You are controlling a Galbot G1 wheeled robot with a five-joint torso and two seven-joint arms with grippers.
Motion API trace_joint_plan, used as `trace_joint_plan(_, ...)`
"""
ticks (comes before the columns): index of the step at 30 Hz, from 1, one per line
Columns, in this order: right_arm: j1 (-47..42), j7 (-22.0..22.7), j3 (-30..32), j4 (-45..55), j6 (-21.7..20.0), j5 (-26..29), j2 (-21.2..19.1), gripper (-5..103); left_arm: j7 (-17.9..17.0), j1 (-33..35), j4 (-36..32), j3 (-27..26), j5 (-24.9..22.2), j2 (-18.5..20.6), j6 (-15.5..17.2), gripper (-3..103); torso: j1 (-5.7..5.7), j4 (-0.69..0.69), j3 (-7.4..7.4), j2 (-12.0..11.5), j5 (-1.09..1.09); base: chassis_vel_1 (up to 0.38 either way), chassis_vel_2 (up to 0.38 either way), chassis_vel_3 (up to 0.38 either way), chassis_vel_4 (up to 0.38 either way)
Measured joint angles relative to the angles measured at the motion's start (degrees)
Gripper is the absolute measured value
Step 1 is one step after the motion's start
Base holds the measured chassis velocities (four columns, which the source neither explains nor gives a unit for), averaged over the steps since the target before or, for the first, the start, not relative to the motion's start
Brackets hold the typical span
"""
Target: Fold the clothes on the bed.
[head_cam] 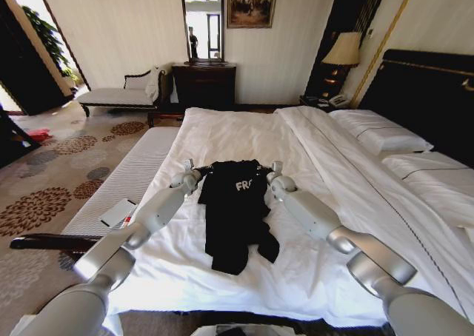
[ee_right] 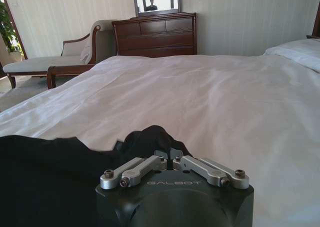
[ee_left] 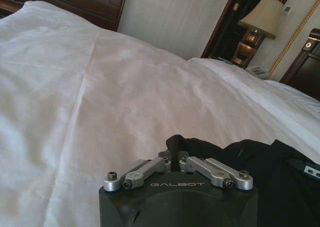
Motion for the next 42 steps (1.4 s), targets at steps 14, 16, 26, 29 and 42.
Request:
trace_joint_plan(14, 1.2, -0.9, 2.6, -9.4, 2.1, -2.1, 2.8, 0, 2.4, -3.7, 12.9, -1.9, 4.6, -7.3, -1.5, 2, -0.01, -0.02, -0.01, 0.0, 0.0, 0.0, 0.0, 0.0, 0.0)
trace_joint_plan(16, 1.2, -0.9, 2.7, -9.5, 2.2, -2.1, 2.8, 0, 2.9, -4.4, 14.6, -1.8, 4.8, -7.9, -1.7, 2, -0.01, -0.03, -0.01, 0.0, 0.0, 0.0, 0.0, 0.0, 0.0)
trace_joint_plan(26, 1.2, -0.7, 3.6, -10.5, 2.5, -2.9, 3.4, -3, 3.8, -6.0, 17.5, -2.1, 6.9, -9.6, -2.5, 2, -0.01, -0.02, -0.01, 0.0, 0.0, 0.0, 0.0, 0.0, 0.0)
trace_joint_plan(29, 0.8, -0.8, 3.6, -9.7, 2.5, -3.0, 3.1, 6, 2.9, -5.4, 16.5, -2.6, 7.7, -9.5, -2.4, 3, -0.01, -0.03, -0.02, 0.0, 0.0, 0.0, 0.0, 0.0, 0.0)
trace_joint_plan(42, -0.7, 1.0, 2.7, -1.5, 1.3, 0.1, -1.3, 66, 1.0, -1.6, 10.3, -5.9, 11.3, -5.7, -1.9, 62, -0.01, -0.02, -0.01, 0.0, 0.0, 0.0, 0.0, 0.0, 0.0)
